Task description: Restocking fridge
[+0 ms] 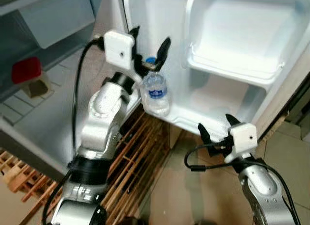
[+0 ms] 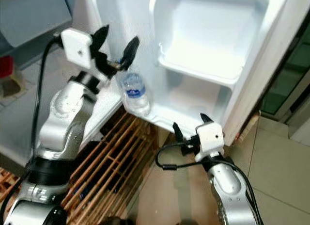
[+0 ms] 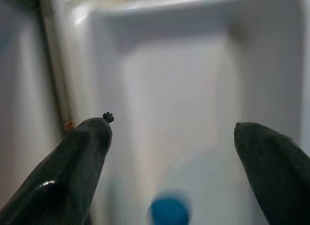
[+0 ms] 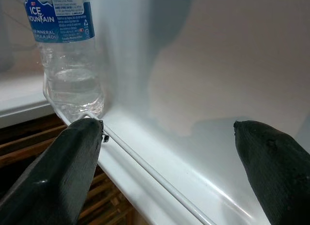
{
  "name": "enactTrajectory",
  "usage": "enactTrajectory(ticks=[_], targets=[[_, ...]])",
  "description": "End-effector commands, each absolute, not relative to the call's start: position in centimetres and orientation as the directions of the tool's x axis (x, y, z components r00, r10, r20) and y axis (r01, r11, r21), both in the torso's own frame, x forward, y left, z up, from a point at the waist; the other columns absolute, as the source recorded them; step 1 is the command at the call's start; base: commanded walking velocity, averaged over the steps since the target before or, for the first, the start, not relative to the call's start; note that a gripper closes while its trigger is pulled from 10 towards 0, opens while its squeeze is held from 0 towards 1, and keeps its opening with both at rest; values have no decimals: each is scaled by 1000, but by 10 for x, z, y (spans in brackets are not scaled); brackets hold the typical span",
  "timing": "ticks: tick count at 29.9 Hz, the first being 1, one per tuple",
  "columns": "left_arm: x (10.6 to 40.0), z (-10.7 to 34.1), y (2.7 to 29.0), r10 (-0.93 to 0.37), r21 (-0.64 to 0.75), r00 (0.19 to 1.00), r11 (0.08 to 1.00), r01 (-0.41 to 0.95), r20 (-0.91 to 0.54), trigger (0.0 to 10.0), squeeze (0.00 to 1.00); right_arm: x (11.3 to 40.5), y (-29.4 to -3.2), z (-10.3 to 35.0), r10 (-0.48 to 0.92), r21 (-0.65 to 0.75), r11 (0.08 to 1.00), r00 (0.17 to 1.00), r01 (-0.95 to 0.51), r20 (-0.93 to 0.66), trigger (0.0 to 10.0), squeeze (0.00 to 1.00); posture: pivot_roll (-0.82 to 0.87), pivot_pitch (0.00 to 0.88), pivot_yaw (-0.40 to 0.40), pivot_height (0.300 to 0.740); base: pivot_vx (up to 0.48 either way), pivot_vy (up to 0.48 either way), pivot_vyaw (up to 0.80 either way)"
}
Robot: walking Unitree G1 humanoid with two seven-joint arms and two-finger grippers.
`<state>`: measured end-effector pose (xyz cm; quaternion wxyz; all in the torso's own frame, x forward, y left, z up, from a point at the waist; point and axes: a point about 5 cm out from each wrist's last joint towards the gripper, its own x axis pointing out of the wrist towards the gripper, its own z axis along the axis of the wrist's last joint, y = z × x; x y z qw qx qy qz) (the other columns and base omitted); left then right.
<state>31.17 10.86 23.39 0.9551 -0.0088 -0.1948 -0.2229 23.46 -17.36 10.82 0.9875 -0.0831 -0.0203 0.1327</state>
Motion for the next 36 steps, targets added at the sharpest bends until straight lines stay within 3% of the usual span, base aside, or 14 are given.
enactTrajectory(ticks=[1,4,6,8,10,13,17,18,22,26,36], targets=[[303,222,114,-439,49,836,892,449,328,10000,0,235,-176,107,257,-167,954,966,-249,27,10000,0,-191,0,114,740,0,0,0],[294,200,120,-420,23,865,902,431,274,10000,0,235,-175,106,267,-168,951,963,-258,27,10000,0,-190,0,125,740,0,0,0],[291,170,133,-369,14,911,928,373,184,10000,0,240,-170,109,273,-178,950,960,-258,63,10000,0,-295,0,225,740,0,0,0],[289,162,136,-353,3,922,934,357,157,10000,0,242,-169,111,271,-177,951,960,-255,74,10000,0,-295,0,225,740,0,0,0],[285,135,150,-290,28,955,957,289,61,10000,0,255,-159,118,264,-163,956,957,-243,119,10000,0,-415,0,329,740,0,0,0],[279,114,162,-238,24,970,971,239,-41,10000,0,271,-154,128,218,-120,972,962,-200,163,10000,0,-425,0,353,740,0,0,0],[280,128,147,-280,38,960,960,279,13,10000,0,268,-163,135,176,-103,982,968,-159,181,10000,0,-352,0,279,740,0,0,0],[281,139,142,-288,54,956,957,285,61,10000,0,258,-177,128,137,-82,989,980,-126,144,10000,0,-312,0,241,740,0,0,0],[280,142,141,-286,70,955,957,281,76,10000,0,250,-187,122,113,-76,992,987,-105,114,10000,0,-276,0,203,740,0,0,0],[281,141,150,-185,-13,978,982,187,92,10000,0,236,-197,110,128,-89,988,991,-124,34,10000,0,-242,0,113,740,0,0,0],[283,138,144,-126,-88,989,987,133,76,10000,0,250,-186,117,192,-106,977,980,-186,50,10000,0,-231,0,101,740,0,-480,0]])
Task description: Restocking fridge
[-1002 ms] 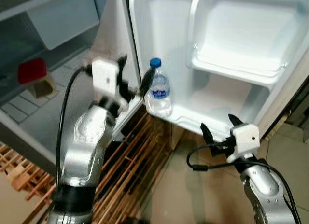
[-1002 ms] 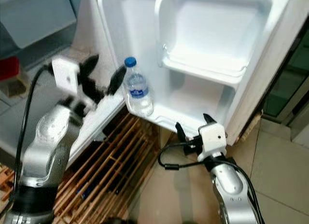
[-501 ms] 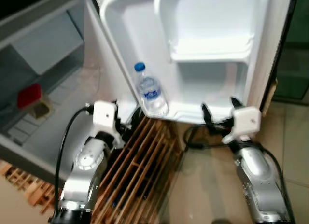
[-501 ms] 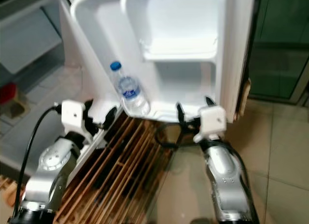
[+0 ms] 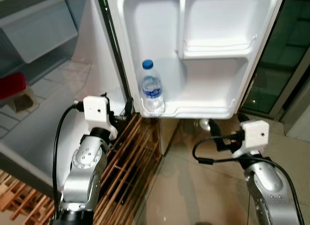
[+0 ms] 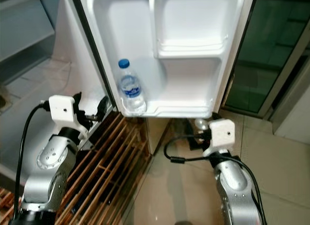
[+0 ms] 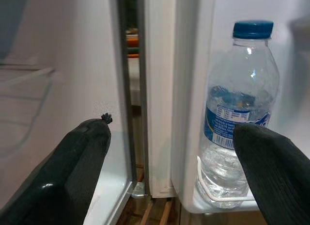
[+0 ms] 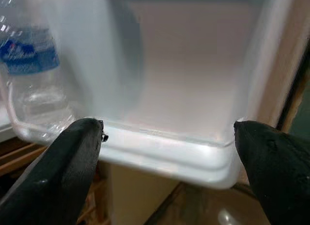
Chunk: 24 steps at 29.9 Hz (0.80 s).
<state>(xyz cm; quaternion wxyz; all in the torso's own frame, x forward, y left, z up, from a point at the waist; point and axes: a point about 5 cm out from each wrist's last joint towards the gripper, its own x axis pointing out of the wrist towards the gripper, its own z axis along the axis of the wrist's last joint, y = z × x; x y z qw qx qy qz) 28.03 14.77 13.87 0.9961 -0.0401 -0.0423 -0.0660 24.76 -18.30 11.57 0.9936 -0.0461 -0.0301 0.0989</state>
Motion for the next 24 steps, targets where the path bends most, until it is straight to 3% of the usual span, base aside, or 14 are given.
enactTrajectory(ticks=[1,7,24], targets=[[283,138,144,-126,-88,989,987,133,76,10000,0,250,-186,117,192,-106,977,980,-186,50,10000,0,-231,0,101,740,0,-480,0],[291,138,139,-128,-95,989,986,134,70,10000,0,253,-186,120,184,-97,979,981,-178,60,10000,0,-229,0,104,740,0,-480,85],[287,136,136,-150,-71,987,986,154,60,10000,0,239,-186,112,200,-100,975,979,-197,23,10000,0,-229,0,100,740,0,-480,774]])
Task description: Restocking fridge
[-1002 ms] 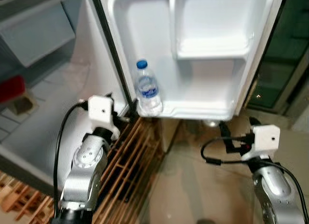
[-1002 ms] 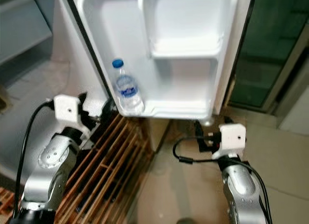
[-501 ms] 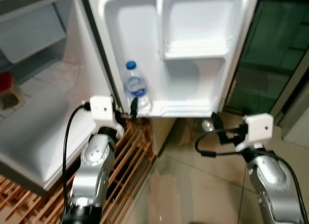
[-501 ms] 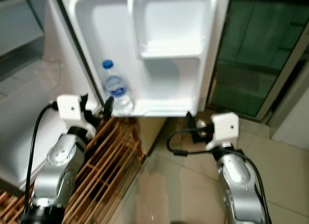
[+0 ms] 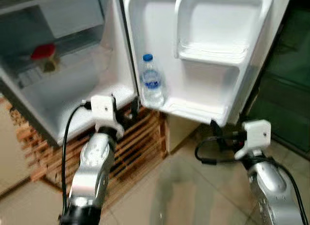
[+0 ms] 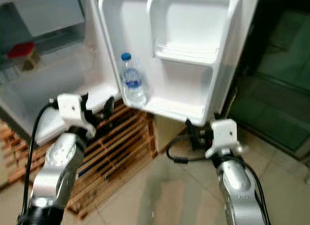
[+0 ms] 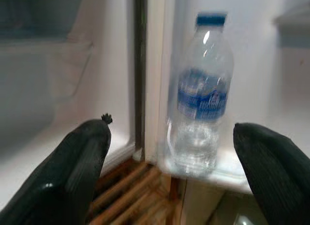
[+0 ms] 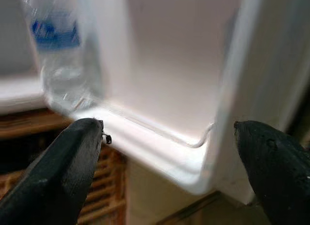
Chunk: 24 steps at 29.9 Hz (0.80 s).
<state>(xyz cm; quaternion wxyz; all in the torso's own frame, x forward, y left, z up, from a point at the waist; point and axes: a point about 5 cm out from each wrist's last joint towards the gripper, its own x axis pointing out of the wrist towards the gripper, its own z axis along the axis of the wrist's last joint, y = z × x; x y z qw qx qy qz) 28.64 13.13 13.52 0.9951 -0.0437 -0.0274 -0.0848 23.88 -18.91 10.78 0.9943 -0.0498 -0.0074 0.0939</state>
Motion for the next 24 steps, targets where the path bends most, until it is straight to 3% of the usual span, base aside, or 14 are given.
enactTrajectory(ticks=[1,13,24], targets=[[287,136,136,-150,-71,987,986,154,60,10000,0,239,-186,112,200,-100,975,979,-197,23,10000,0,-229,0,100,740,0,-480,744],[285,139,133,-164,-95,983,981,172,87,10000,0,233,-190,111,196,-101,976,981,-193,15,10000,0,-241,0,99,740,0,-480,727],[291,136,135,-178,-105,980,977,187,86,10000,0,205,-201,87,231,-130,962,969,-241,-84,10000,0,-247,0,96,740,0,0,0]])
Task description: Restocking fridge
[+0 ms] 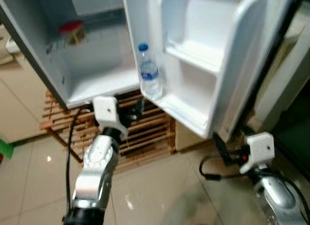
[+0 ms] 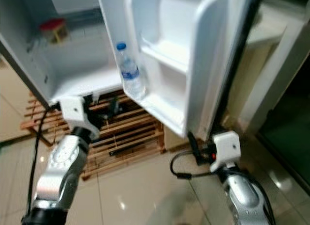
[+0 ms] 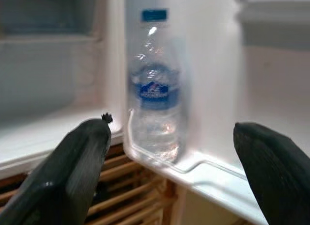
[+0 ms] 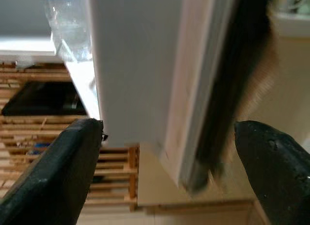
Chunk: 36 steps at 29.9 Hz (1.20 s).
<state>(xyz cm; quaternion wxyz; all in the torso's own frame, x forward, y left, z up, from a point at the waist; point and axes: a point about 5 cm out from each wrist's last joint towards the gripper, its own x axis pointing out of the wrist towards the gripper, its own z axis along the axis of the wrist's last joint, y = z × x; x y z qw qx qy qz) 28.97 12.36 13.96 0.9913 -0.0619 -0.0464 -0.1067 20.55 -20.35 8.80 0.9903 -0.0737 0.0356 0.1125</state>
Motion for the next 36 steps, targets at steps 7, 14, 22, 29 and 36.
enactTrajectory(ticks=[7,14,22,29,36], targets=[[310,96,155,-57,-50,982,998,48,-179,10000,0,208,-238,69,7,-202,978,983,-44,-182,10000,0,-261,0,98,740,0,0,0],[302,44,166,-13,-4,875,1000,13,-484,10000,0,246,-267,91,-148,-366,924,986,109,-79,10000,0,-252,0,111,740,0,0,0],[284,2,172,-57,-75,699,997,5,-713,10000,0,299,-276,139,-171,-452,871,982,190,83,10000,0,-225,0,106,740,0,0,0],[244,-41,194,-21,-29,520,1000,-7,-854,10000,0,321,-252,160,-60,-358,928,989,105,135,10000,0,-203,0,93,740,0,0,0],[202,-66,216,-6,-5,384,1000,3,-923,10000,0,312,-210,161,156,-221,967,980,-127,123,10000,0,-217,0,111,740,0,0,0]])
